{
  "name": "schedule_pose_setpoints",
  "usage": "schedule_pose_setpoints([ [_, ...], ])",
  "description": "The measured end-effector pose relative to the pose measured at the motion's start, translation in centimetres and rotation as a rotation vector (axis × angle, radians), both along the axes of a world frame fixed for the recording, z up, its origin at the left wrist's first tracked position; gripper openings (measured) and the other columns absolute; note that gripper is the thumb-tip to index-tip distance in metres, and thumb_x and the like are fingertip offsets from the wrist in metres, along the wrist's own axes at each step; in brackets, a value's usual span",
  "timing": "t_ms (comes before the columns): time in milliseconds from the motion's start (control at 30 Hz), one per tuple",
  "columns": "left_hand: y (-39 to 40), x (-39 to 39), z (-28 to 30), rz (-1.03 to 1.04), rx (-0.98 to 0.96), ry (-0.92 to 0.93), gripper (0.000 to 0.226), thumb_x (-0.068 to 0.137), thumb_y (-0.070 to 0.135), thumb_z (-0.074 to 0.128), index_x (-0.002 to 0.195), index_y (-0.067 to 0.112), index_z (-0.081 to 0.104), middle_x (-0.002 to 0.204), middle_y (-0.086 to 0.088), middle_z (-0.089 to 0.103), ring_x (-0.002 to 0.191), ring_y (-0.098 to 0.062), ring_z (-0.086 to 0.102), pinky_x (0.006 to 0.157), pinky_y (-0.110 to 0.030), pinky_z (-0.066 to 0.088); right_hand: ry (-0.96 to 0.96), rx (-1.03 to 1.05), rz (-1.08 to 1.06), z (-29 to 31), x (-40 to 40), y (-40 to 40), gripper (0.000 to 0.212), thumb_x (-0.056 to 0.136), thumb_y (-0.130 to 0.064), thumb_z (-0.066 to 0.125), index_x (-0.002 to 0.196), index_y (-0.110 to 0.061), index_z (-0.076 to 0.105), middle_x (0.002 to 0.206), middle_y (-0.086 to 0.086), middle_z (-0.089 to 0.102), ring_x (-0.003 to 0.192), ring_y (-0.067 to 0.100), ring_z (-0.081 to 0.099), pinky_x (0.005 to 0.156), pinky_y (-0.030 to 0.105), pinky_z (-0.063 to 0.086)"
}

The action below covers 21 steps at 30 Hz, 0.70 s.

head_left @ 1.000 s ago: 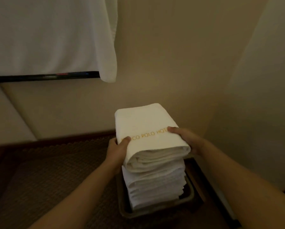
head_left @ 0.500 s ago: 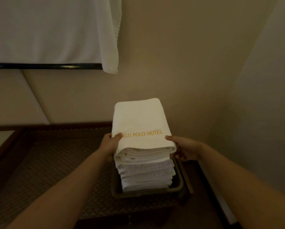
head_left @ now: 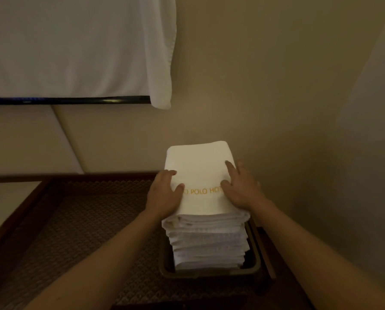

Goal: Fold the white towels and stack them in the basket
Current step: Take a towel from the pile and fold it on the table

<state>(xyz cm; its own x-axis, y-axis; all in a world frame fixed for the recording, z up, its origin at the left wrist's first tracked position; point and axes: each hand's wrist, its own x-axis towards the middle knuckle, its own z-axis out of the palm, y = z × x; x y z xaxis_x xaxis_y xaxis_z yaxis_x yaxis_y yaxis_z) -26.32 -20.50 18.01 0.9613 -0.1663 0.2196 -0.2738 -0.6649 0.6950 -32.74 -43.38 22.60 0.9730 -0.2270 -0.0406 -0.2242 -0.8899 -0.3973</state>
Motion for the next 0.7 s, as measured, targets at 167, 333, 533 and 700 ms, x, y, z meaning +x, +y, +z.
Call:
schedule_pose_setpoints([
  [167,-1.3,-0.4,-2.5,-0.291,0.535,0.141,0.072,0.099,0.069,0.024,0.16,0.039,0.0,0.167,0.005,-0.02,0.154,-0.021,-0.019,0.123,-0.055,-0.003,0.191,-0.175,0.091,-4.8,1.5,1.6,0.083,0.095,-0.074,0.016,0.159,-0.03,-0.015,0.161,-0.002,-0.035,0.151,0.03,-0.026,0.116,0.068,-0.01],
  [333,-1.7,2.6,-2.8,-0.295,0.575,0.237,0.077,0.093,0.078,0.023,0.158,0.044,-0.001,0.167,0.01,-0.021,0.153,-0.019,-0.02,0.12,-0.059,-0.007,0.237,-0.214,0.048,-4.6,4.1,1.4,0.084,0.096,-0.072,0.021,0.16,-0.027,-0.008,0.165,0.0,-0.027,0.153,0.032,-0.02,0.114,0.071,-0.008],
  [533,-4.9,10.6,-0.6,-0.299,0.624,0.224,0.075,0.095,0.076,0.015,0.159,0.042,-0.001,0.167,0.005,-0.02,0.153,-0.027,-0.021,0.12,-0.062,-0.01,0.194,-0.19,-0.016,-3.5,11.7,0.6,0.081,0.095,-0.074,0.02,0.159,-0.035,-0.013,0.164,-0.004,-0.031,0.152,0.038,-0.019,0.115,0.072,-0.004],
  [700,-7.9,16.2,-1.9,-0.208,0.605,0.229,0.074,0.095,0.076,0.016,0.159,0.044,-0.001,0.168,0.005,-0.016,0.154,-0.028,-0.016,0.117,-0.068,-0.007,0.189,-0.143,-0.103,-4.5,18.3,-1.9,0.082,0.093,-0.077,0.022,0.16,-0.037,-0.004,0.168,-0.006,-0.017,0.154,0.038,-0.009,0.116,0.071,0.002],
])
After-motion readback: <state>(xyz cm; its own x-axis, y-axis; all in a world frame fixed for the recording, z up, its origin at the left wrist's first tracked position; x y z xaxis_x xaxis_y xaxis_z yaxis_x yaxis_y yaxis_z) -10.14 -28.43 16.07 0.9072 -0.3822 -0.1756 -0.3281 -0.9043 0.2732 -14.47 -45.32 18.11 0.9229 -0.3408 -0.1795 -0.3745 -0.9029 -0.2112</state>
